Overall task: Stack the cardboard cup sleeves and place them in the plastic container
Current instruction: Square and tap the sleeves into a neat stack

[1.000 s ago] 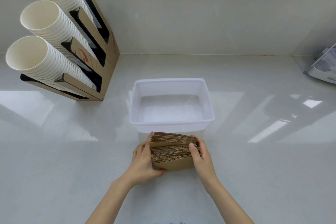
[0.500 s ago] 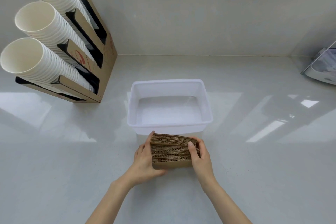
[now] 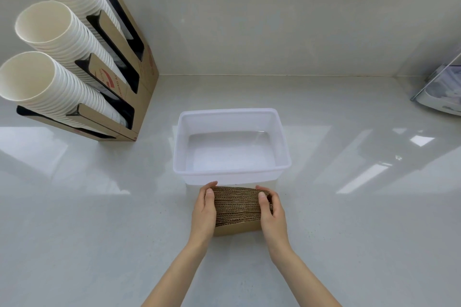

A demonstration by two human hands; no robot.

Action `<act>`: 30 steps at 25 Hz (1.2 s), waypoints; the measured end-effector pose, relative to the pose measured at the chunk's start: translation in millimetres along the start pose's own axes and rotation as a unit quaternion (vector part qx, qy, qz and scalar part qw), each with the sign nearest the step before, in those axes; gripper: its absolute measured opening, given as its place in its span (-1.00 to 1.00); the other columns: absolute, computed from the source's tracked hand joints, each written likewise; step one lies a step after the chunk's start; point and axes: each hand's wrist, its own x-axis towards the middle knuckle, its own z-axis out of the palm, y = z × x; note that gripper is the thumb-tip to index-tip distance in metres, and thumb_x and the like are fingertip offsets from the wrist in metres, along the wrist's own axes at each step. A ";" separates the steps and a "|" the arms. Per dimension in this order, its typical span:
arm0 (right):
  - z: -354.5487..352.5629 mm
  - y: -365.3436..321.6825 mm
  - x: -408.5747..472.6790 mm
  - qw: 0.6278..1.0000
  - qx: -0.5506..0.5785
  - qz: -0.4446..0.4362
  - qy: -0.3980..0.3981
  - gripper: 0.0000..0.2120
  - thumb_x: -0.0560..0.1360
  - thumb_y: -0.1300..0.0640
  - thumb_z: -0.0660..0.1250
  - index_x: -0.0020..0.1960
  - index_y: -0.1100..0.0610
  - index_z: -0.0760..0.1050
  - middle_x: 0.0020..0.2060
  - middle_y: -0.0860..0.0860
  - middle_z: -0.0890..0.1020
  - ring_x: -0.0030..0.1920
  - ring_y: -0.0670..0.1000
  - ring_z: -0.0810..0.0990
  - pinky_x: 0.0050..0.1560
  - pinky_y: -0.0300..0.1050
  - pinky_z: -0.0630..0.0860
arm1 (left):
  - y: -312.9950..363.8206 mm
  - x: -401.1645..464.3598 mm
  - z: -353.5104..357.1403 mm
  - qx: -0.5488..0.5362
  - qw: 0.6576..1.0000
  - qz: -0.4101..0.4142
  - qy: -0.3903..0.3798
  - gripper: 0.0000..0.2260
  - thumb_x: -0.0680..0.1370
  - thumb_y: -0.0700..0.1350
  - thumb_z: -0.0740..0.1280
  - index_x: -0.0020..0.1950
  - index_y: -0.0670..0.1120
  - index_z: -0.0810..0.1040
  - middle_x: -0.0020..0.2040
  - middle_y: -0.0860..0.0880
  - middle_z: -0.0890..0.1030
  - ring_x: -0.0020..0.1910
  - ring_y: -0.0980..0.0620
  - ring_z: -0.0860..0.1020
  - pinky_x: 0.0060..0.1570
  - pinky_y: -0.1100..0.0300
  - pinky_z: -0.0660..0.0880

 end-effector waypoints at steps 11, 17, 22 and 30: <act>3.3 0.1 3.1 0.999 -0.043 -0.008 0.004 -0.81 0.56 0.00 0.10 0.08 0.04 0.39 -0.12 -0.16 0.54 -0.07 -0.26 0.48 -0.21 -0.59 0.37 | -10.9 0.9 -42.8 0.321 0.920 0.032 -0.221 0.15 0.06 0.23 0.48 0.44 0.13 -0.18 0.40 -0.06 0.15 0.40 -0.04 0.16 0.41 0.01 0.18; 1.2 -1.5 2.8 0.999 -0.037 0.002 -0.016 -0.82 0.56 -0.01 0.09 0.10 0.01 0.38 -0.09 -0.18 0.53 -0.05 -0.26 0.47 -0.14 -0.44 0.39 | -15.1 4.4 -46.6 0.361 0.899 0.080 -0.235 0.04 0.17 0.12 0.45 0.44 0.10 -0.18 0.29 -0.01 0.24 0.35 -0.02 0.21 0.37 0.12 0.19; -3.7 -7.4 2.1 0.997 0.026 0.026 -0.070 -0.68 0.56 -0.02 0.10 0.30 -0.15 0.25 0.15 -0.31 0.40 0.15 -0.33 0.36 0.08 -0.35 0.28 | -16.8 -2.1 -39.9 0.262 0.936 0.118 -0.205 -0.14 0.33 -0.13 0.44 0.45 0.01 -0.05 0.26 0.09 0.29 0.32 0.06 0.30 0.26 0.29 0.21; -13.5 -4.6 -4.5 0.988 -0.030 0.014 -0.149 -0.44 0.54 -0.03 0.11 0.46 -0.08 -0.04 0.37 -0.22 0.20 0.30 -0.27 0.22 0.07 -0.53 0.23 | -15.0 -0.7 -40.0 0.297 0.919 0.113 -0.233 -0.03 0.31 -0.08 0.39 0.42 0.06 -0.30 0.28 0.14 0.17 0.30 0.11 0.18 0.37 0.17 0.13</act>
